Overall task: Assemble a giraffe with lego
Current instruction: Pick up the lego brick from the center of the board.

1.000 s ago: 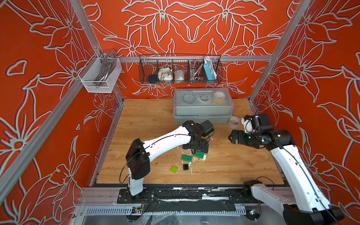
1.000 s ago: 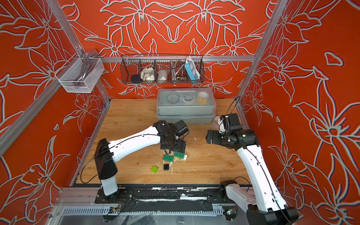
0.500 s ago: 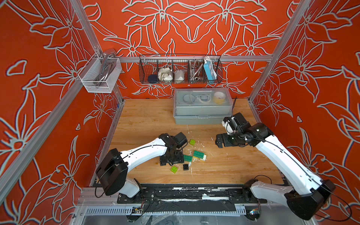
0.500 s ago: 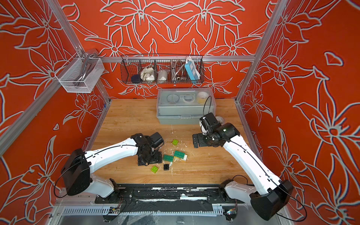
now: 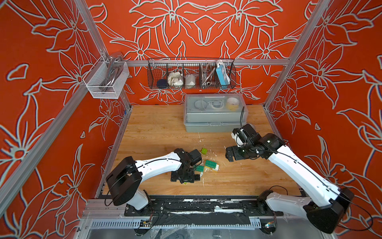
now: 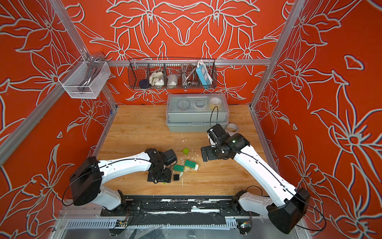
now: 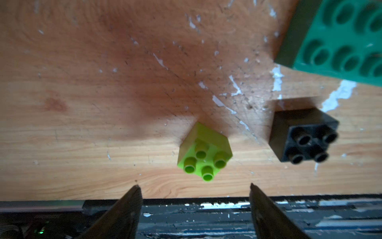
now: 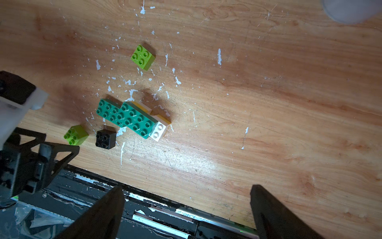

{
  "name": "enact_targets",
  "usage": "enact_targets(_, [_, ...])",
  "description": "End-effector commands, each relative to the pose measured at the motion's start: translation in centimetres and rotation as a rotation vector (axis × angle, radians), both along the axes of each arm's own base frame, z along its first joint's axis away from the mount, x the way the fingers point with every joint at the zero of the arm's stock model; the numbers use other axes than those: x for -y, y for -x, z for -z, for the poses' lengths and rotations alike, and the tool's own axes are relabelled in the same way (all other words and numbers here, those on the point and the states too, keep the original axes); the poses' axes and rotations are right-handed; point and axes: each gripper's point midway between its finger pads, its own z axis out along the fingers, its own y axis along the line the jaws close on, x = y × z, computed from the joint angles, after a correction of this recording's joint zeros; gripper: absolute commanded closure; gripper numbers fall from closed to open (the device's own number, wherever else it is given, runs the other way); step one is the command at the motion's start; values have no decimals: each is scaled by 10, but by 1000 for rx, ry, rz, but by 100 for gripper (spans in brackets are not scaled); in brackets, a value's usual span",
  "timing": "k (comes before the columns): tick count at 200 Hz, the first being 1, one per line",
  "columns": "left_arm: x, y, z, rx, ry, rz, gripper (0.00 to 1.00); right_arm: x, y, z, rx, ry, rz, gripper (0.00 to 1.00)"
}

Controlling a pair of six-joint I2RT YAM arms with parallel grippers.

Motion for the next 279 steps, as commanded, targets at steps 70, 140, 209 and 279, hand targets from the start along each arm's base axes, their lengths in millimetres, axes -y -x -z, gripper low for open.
enact_targets(70, [0,-16,25,21,-87,114,33,-9,5,-3,-21,-34,-45,0])
enact_targets(140, [1,-13,20,22,-61,127,46,-48,47,-8,48,-280,-312,0])
enact_targets(209, [7,-13,13,24,-27,104,66,-58,51,4,82,-258,-355,0])
enact_targets(279, [24,-34,-41,119,34,66,69,-42,46,-17,195,-279,-271,0])
